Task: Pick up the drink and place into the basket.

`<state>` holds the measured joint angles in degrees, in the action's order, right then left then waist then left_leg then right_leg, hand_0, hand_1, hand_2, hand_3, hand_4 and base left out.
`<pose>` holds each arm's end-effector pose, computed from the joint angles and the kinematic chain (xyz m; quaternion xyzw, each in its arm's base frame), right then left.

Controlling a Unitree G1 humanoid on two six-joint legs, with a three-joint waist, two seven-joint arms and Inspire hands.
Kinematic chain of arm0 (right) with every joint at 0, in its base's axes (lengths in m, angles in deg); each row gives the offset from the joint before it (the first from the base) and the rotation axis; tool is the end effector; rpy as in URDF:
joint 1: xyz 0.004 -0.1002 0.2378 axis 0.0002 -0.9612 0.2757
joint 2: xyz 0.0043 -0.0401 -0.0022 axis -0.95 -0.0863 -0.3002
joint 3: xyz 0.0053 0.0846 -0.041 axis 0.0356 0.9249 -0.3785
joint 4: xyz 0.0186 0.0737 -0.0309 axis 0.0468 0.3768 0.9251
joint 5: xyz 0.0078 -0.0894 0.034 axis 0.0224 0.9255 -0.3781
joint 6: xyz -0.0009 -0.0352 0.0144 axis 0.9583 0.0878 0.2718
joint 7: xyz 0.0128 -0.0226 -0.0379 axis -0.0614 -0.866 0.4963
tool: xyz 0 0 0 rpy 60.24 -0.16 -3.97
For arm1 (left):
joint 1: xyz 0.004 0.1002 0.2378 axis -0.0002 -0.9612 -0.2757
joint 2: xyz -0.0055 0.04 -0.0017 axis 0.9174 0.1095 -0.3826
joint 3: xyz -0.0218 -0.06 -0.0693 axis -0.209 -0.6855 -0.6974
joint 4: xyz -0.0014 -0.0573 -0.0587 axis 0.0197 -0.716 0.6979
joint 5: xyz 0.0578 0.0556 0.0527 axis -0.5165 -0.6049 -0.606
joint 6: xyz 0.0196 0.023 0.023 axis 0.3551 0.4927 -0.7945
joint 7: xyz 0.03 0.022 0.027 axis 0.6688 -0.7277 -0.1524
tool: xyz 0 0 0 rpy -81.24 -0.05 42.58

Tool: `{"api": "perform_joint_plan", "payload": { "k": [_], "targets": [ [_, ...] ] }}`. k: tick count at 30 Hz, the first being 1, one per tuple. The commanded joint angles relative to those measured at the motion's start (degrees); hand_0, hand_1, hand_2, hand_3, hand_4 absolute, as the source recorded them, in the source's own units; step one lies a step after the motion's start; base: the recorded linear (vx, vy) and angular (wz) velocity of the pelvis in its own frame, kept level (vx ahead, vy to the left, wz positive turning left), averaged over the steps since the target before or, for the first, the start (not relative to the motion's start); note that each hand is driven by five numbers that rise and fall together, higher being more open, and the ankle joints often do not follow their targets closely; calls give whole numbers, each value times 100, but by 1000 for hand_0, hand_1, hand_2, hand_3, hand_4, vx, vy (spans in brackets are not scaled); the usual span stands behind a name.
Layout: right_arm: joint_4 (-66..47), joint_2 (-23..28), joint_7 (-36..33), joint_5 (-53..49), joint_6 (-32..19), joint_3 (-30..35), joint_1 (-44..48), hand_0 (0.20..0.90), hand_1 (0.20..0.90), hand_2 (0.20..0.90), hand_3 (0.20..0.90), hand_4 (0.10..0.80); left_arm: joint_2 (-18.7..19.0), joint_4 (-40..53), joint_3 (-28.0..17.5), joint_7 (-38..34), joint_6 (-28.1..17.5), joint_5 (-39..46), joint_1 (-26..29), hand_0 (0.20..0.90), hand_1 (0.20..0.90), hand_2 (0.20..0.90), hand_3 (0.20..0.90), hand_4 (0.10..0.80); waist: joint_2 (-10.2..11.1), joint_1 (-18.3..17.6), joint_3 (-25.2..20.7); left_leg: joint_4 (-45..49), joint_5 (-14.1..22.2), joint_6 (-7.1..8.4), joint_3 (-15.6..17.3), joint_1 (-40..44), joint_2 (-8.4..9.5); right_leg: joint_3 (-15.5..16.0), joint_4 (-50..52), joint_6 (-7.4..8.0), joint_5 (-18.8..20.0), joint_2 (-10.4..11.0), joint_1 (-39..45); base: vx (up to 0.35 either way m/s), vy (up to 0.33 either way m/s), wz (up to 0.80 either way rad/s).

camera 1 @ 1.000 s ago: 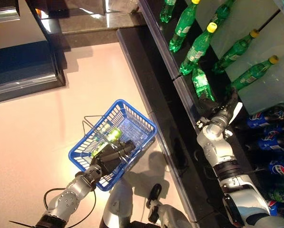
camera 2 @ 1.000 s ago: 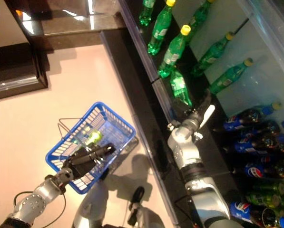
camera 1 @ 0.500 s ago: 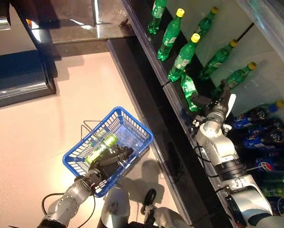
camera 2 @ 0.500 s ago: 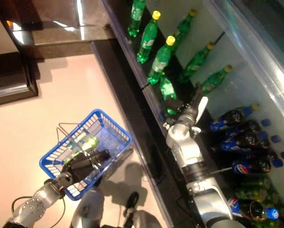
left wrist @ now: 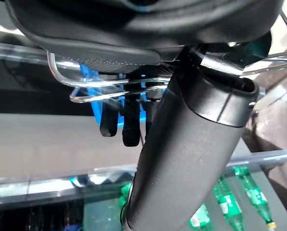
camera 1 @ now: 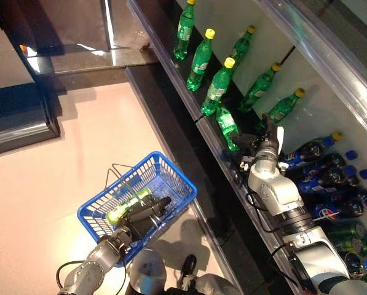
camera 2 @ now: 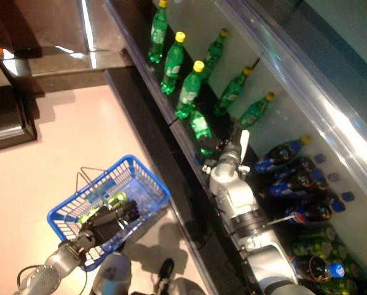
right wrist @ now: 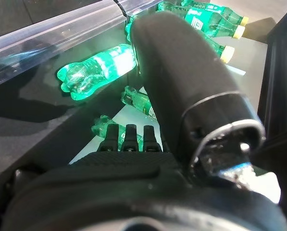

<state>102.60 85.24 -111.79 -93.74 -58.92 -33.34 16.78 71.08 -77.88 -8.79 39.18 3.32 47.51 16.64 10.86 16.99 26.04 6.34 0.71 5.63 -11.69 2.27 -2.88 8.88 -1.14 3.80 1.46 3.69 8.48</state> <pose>0.2942 -0.1375 0.1347 -0.0473 0.0428 -0.1985 0.9780 0.1621 0.2145 0.0143 -0.3805 0.2561 -0.0407 0.8877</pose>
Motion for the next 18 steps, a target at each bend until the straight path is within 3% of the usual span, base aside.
{"api": "perform_joint_plan", "payload": {
  "k": [1,6,8,18],
  "targets": [
    [131,868,45,-68,-749,-320,507,900,900,900,900,800,-216,1645,360,1492,-850,674,417,300,300,300,200,100,-328,-11,-1124,-873,-953,-322,-973,-427,241,232,1075,-231,-451,-761,-683,-197,122,-7],
    [454,1292,-58,-284,-1580,-185,587,900,900,900,900,800,167,1803,631,1529,-1146,775,1148,300,300,300,200,100,-370,-44,-471,-325,-555,-416,-831,-979,518,376,1302,-185,-469,-578,-1065,-81,67,-10],
    [510,1353,-160,-332,-1917,-126,522,900,900,900,900,800,402,1911,658,1496,-1169,874,1307,300,300,300,200,100,-368,-22,-286,-335,-445,-493,-790,-1023,574,440,1246,-98,-422,-486,-1149,55,8,6],
    [483,1490,-142,-499,-1984,-8,349,900,900,900,900,800,555,1919,388,1496,-712,904,1078,300,300,300,200,100,-366,18,-238,-448,-210,-709,-643,-822,685,318,1025,183,-223,-291,-1130,167,28,4]
  ]
}}
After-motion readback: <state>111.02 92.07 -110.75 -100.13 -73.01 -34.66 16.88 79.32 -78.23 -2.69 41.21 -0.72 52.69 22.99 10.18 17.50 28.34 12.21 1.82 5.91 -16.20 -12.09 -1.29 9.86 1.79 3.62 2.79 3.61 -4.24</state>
